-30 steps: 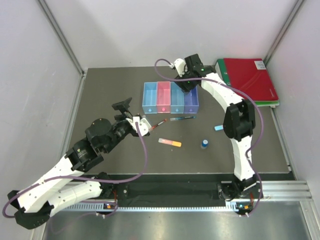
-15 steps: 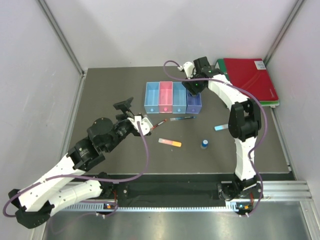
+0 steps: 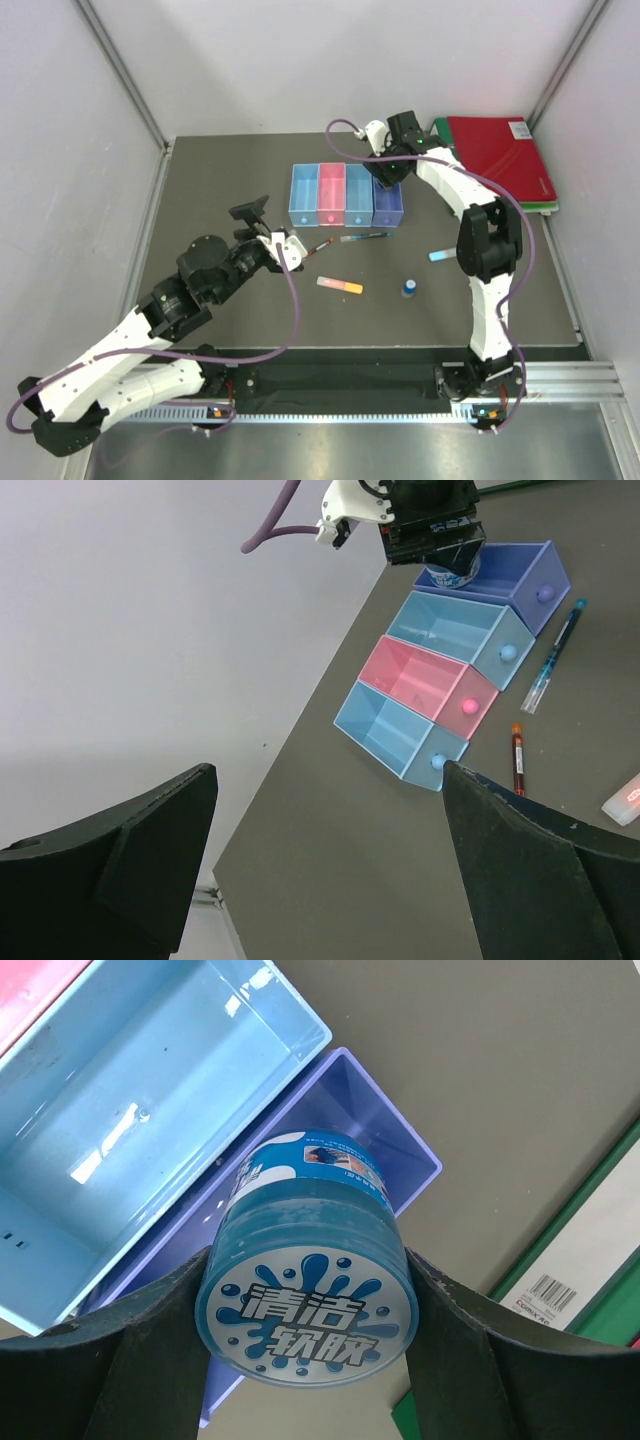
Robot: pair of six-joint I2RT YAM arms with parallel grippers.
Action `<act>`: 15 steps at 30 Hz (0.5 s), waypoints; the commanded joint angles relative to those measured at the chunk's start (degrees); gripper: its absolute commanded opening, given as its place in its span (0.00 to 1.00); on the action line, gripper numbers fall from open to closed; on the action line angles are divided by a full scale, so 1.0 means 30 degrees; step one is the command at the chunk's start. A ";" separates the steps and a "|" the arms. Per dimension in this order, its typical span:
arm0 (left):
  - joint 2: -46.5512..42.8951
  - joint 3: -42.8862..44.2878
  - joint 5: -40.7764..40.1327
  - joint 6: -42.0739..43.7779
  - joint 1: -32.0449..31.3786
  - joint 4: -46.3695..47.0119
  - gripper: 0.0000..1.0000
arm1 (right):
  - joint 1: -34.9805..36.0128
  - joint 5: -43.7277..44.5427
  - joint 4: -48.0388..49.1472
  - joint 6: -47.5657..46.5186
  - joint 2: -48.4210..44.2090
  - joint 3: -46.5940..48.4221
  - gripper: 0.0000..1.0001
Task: Sort the stationery into containers
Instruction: Place the stationery in the storage box.
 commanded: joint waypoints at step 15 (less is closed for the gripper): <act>0.0130 -0.0167 0.0294 -0.0190 0.0074 0.1413 0.99 | 0.0178 0.0833 0.2176 -0.0880 0.0453 0.1106 0.27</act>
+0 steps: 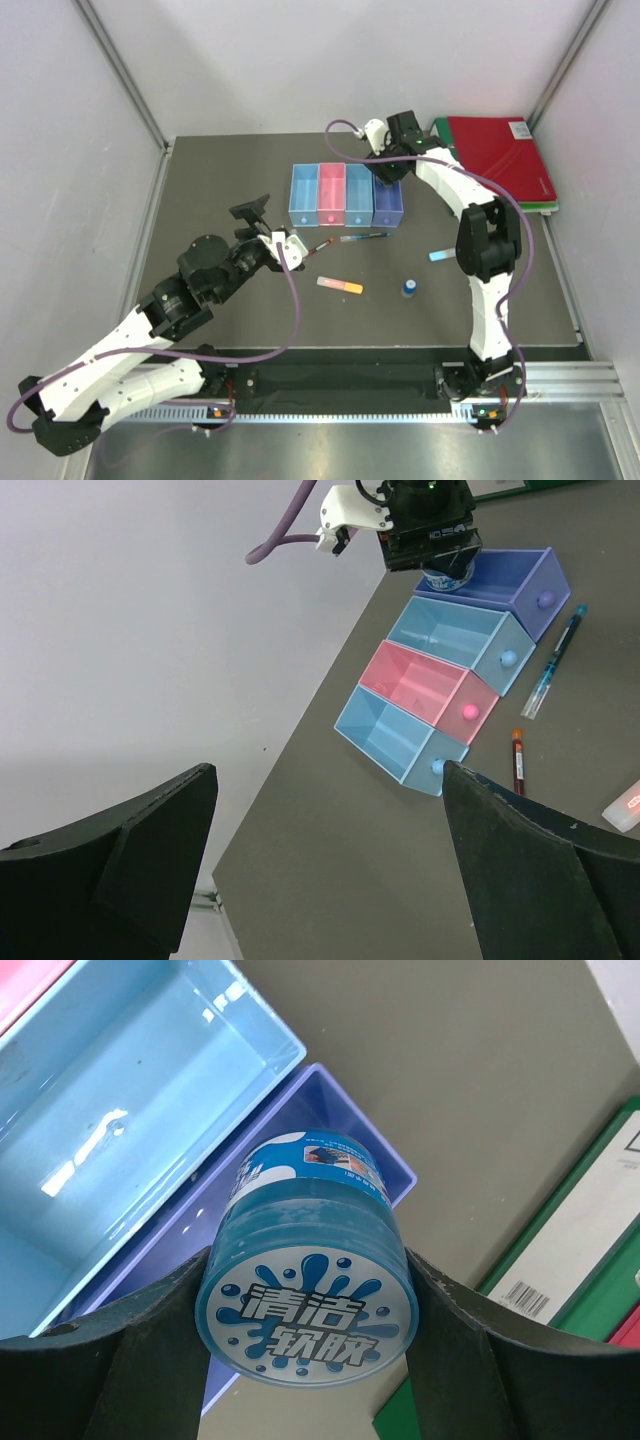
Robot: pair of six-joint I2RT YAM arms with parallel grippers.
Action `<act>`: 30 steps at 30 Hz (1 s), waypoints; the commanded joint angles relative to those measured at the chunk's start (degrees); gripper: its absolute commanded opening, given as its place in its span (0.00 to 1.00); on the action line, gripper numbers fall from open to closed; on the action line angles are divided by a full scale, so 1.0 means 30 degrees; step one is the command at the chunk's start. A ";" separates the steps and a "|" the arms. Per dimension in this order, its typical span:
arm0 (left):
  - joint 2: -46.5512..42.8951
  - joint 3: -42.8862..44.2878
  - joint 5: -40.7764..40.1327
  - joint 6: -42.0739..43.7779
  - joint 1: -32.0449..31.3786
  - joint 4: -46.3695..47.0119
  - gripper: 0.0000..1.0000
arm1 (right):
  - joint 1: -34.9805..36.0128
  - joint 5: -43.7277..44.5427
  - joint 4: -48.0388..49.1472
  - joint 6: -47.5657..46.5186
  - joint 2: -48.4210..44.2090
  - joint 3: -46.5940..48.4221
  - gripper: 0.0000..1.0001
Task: Sort the stationery into containers
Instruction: Place the stationery in the storage box.
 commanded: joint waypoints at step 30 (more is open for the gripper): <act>0.0131 -0.0386 0.0323 -0.0073 0.0074 0.1459 0.99 | 0.0727 0.1407 0.3139 -0.0554 -0.0717 -0.0241 0.88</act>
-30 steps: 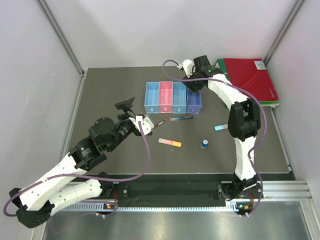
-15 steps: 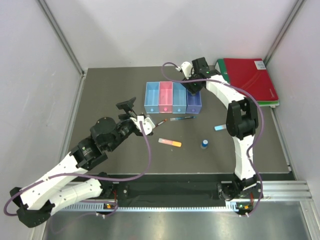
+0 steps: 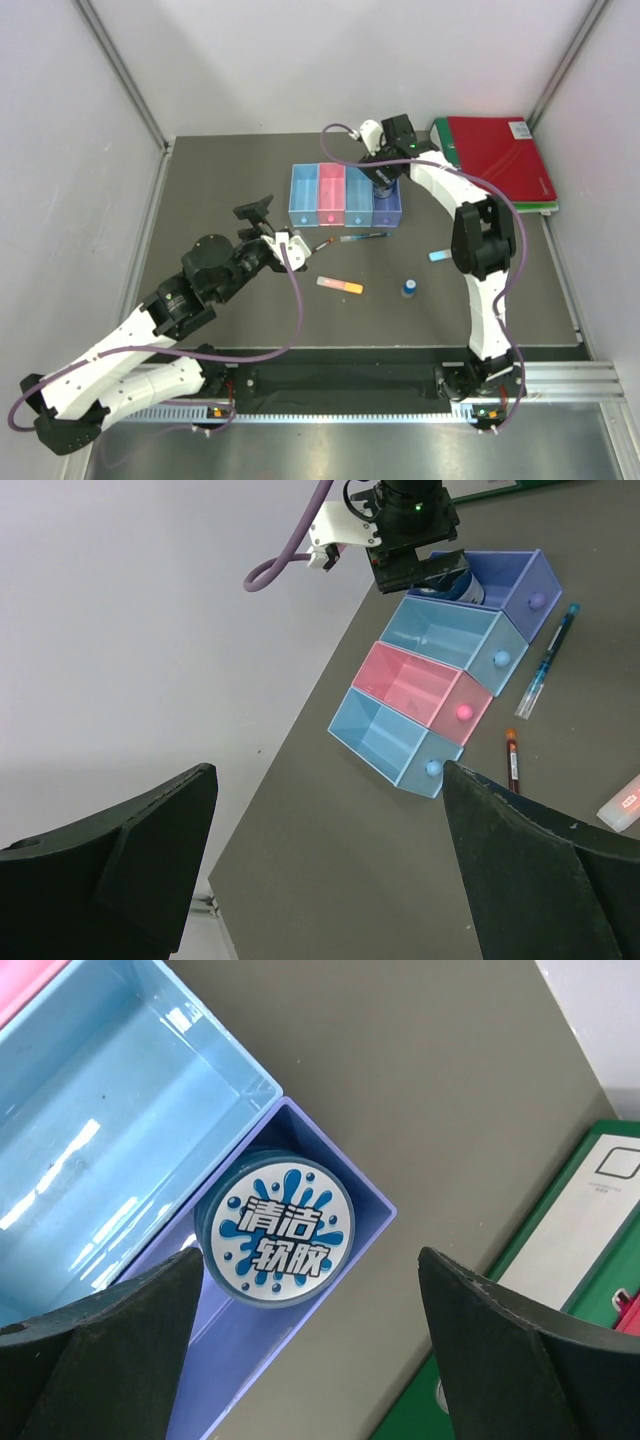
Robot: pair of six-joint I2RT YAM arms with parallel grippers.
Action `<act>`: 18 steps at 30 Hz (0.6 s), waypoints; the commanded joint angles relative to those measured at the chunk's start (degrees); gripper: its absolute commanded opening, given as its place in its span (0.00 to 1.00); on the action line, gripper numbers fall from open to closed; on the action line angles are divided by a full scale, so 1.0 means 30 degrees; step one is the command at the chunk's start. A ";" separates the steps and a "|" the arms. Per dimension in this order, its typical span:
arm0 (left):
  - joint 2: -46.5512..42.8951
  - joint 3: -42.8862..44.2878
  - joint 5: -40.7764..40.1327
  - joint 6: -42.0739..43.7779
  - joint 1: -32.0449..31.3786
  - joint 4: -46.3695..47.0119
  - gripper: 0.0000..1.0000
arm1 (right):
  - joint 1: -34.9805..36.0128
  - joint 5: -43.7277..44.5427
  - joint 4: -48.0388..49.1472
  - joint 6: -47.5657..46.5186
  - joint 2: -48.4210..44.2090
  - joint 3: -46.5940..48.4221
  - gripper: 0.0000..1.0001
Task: Sort the stationery into containers
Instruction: Place the stationery in the storage box.
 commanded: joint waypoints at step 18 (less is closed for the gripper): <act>-0.0226 0.0179 0.2245 0.0815 0.0074 -0.3445 0.99 | 0.2048 -0.2816 -0.5981 -0.1955 -1.2661 -0.7185 0.89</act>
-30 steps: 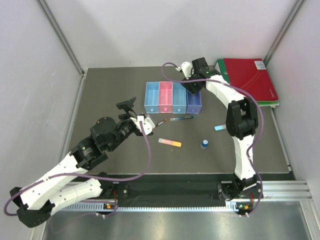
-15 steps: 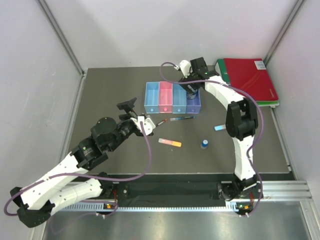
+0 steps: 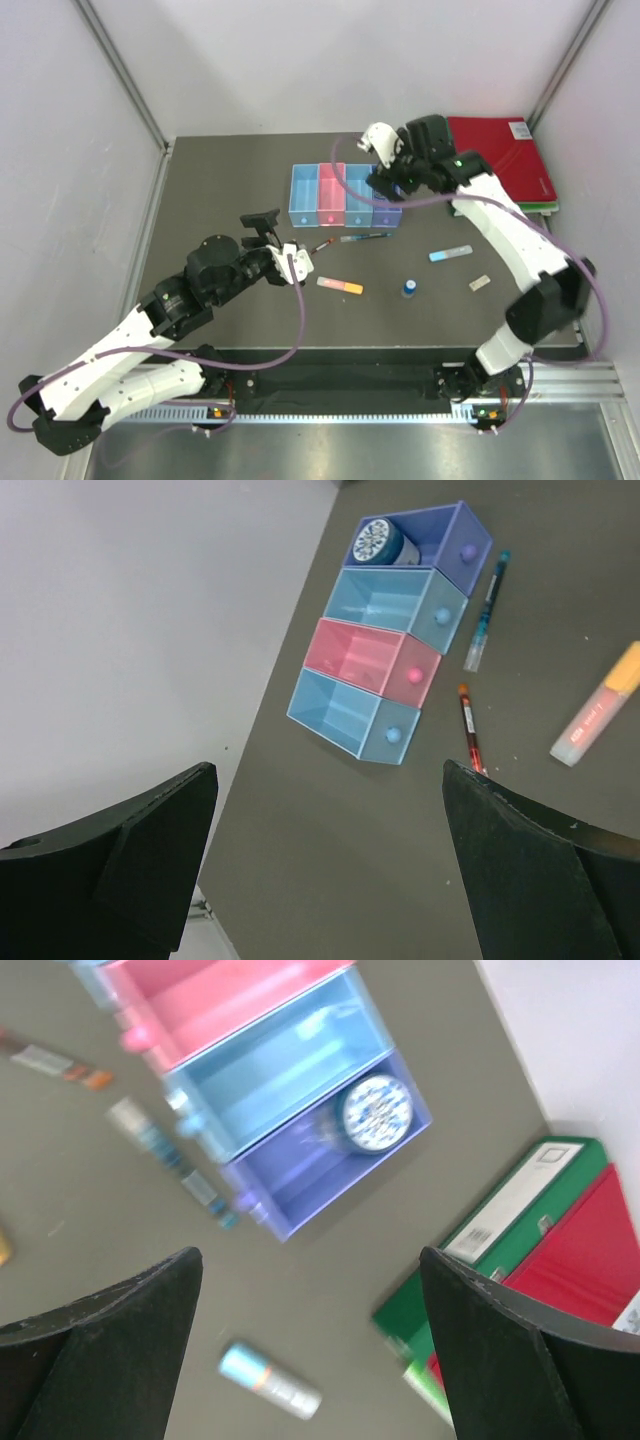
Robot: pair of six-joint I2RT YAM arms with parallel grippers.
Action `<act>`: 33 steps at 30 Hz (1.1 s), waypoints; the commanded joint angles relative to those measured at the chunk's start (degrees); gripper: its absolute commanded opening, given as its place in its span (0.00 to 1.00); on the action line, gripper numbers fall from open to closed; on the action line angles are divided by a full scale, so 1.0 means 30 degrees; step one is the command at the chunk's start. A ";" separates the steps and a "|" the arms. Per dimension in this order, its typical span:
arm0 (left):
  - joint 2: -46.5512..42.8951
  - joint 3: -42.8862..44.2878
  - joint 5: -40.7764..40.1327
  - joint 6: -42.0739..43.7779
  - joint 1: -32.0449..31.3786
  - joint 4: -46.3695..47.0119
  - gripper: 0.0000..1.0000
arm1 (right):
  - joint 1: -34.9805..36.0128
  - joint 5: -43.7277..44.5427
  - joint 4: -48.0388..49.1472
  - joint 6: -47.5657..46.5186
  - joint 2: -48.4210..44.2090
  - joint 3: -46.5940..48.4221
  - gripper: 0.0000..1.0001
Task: Sort the stationery into containers
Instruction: Place the stationery in the storage box, then pick up the stationery from the center of the board.
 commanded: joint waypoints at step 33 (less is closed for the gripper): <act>0.0536 -0.2670 0.1981 0.0127 0.0059 0.1153 0.99 | -0.5251 0.2491 -0.3366 -0.0122 -0.8143 -1.0888 0.91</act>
